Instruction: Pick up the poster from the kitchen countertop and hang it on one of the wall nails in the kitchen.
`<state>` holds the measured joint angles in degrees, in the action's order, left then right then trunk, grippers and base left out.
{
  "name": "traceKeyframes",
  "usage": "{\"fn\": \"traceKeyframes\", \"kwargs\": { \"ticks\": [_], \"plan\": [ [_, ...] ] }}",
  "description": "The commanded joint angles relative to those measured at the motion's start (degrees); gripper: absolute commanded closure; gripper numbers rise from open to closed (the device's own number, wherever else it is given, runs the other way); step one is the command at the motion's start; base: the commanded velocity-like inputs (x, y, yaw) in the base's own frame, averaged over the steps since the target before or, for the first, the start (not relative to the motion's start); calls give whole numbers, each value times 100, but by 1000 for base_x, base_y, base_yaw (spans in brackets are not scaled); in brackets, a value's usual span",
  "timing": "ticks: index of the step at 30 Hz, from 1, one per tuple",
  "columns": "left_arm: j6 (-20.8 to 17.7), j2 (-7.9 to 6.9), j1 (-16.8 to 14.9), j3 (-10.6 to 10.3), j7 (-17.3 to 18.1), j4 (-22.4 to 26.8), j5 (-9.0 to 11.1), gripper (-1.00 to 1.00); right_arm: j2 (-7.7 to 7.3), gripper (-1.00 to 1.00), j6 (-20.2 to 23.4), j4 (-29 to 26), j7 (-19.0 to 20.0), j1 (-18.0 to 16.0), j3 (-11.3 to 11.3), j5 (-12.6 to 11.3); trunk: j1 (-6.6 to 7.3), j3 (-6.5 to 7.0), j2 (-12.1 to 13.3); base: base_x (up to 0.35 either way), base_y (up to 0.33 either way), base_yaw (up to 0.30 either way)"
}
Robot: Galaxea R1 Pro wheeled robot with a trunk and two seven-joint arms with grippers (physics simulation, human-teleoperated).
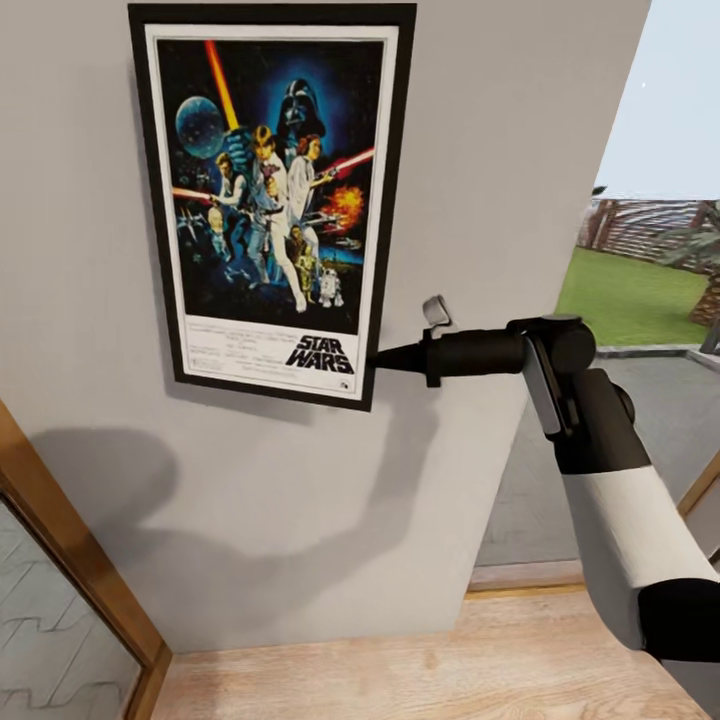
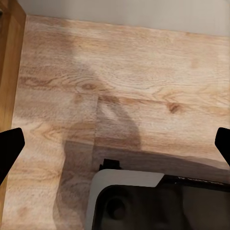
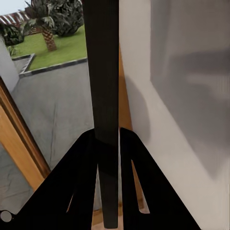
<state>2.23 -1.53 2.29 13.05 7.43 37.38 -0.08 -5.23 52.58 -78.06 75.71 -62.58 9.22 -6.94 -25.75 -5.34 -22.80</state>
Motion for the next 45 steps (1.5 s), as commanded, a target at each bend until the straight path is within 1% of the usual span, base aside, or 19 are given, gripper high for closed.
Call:
{"fn": "traceKeyframes", "kwargs": {
  "ticks": [1,7,45],
  "plan": [
    [6,3,-1,22,39,6,-1,-100,8,100,55,1,-24,-10,9,-41,-4,-11,-12,0,0,0],
    [6,3,-1,22,39,6,-1,-100,29,100,59,1,-53,-25,10,-43,-4,-11,-12,0,0,0],
    [6,3,-1,22,36,6,-3,-100,31,100,41,-23,-56,-18,36,-53,-4,-11,-12,0,0,0]
  ]
}}
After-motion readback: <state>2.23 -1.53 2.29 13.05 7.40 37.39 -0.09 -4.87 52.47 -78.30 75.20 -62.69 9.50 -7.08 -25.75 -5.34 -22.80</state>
